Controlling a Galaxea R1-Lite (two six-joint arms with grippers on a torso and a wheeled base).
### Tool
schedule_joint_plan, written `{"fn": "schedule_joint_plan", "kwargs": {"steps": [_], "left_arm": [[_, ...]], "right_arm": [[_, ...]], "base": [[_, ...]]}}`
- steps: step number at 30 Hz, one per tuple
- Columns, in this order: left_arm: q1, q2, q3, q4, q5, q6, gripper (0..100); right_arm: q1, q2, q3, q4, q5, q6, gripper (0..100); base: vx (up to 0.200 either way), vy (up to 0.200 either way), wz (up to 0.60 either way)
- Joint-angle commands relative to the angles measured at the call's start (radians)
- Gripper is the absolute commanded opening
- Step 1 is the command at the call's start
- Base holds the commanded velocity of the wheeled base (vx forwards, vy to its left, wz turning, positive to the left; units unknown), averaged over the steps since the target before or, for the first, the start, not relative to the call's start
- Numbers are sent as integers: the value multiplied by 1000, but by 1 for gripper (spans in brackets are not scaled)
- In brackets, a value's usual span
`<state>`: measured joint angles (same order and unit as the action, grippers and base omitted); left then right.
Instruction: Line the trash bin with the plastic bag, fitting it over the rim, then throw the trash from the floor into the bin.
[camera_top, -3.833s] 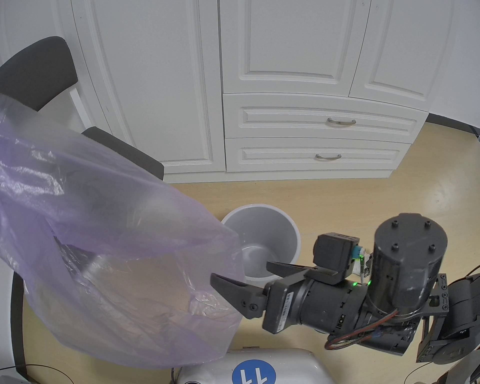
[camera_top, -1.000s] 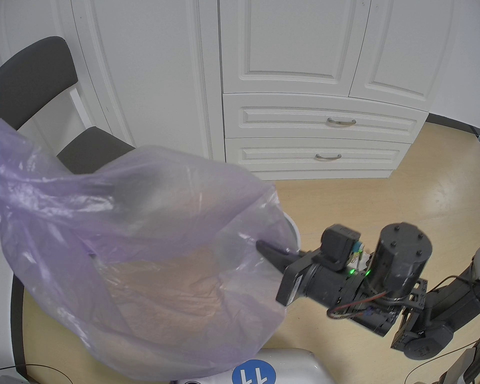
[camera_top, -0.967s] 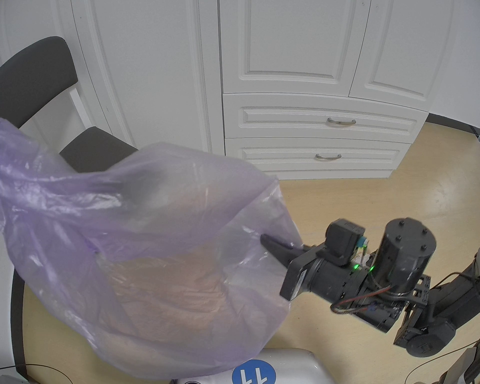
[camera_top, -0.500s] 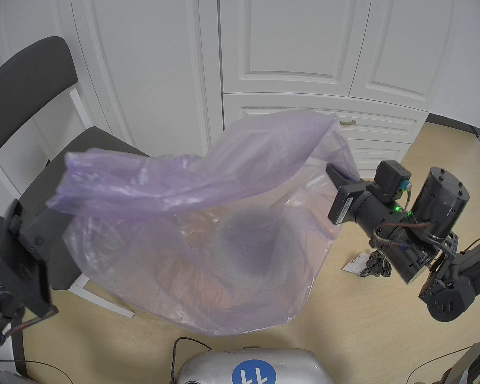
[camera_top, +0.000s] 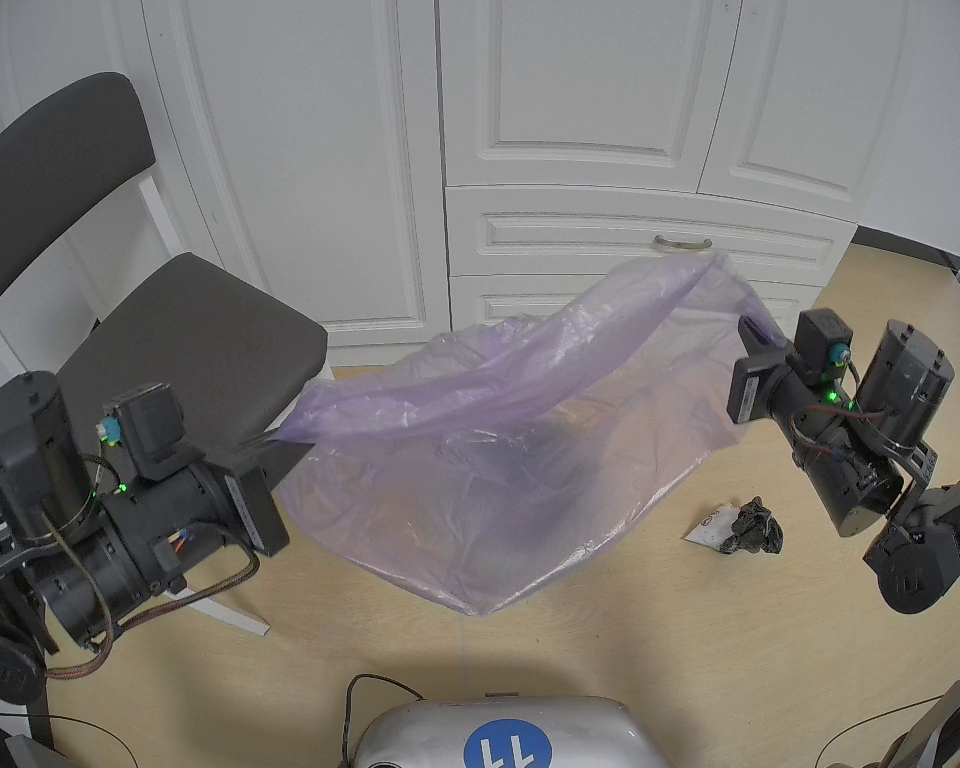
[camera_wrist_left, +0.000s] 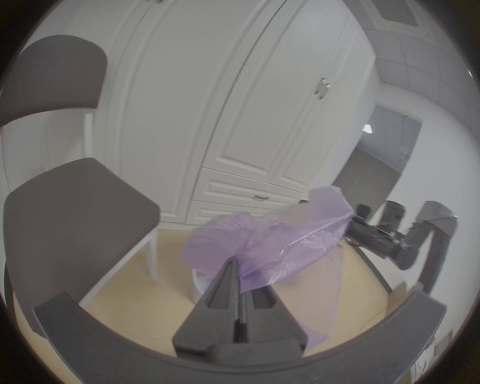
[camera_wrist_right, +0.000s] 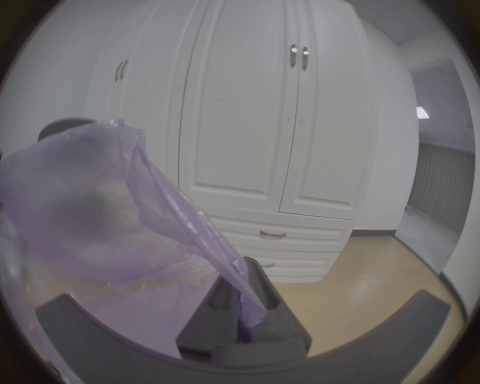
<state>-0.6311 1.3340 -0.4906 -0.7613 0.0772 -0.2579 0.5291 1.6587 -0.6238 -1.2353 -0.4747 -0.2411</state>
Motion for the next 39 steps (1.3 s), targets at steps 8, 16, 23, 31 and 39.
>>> {"fn": "schedule_joint_plan", "kwargs": {"steps": [8,16,23,31,39], "left_arm": [[182,220,-144,-6,102,-26,0],[174,304,-141,-95,116,-38,0],[152,416,-132,-291,116,-40,0],[24,436,-69,-451,113,-35,0],[51,470,-72,-498,110,-34,0]], "right_arm": [[-61,-65,256,0,-1,-270,0],[-69,-51,273,5,-1,-279,0],[-67,53,227,-27,10,-265,0],[-47,150,220,-293,50,-274,0],[-63,158,220,-335,107,-279,0]], "base": [[0,0,0],[0,0,0],[0,0,0],[0,0,0],[0,0,0]]}}
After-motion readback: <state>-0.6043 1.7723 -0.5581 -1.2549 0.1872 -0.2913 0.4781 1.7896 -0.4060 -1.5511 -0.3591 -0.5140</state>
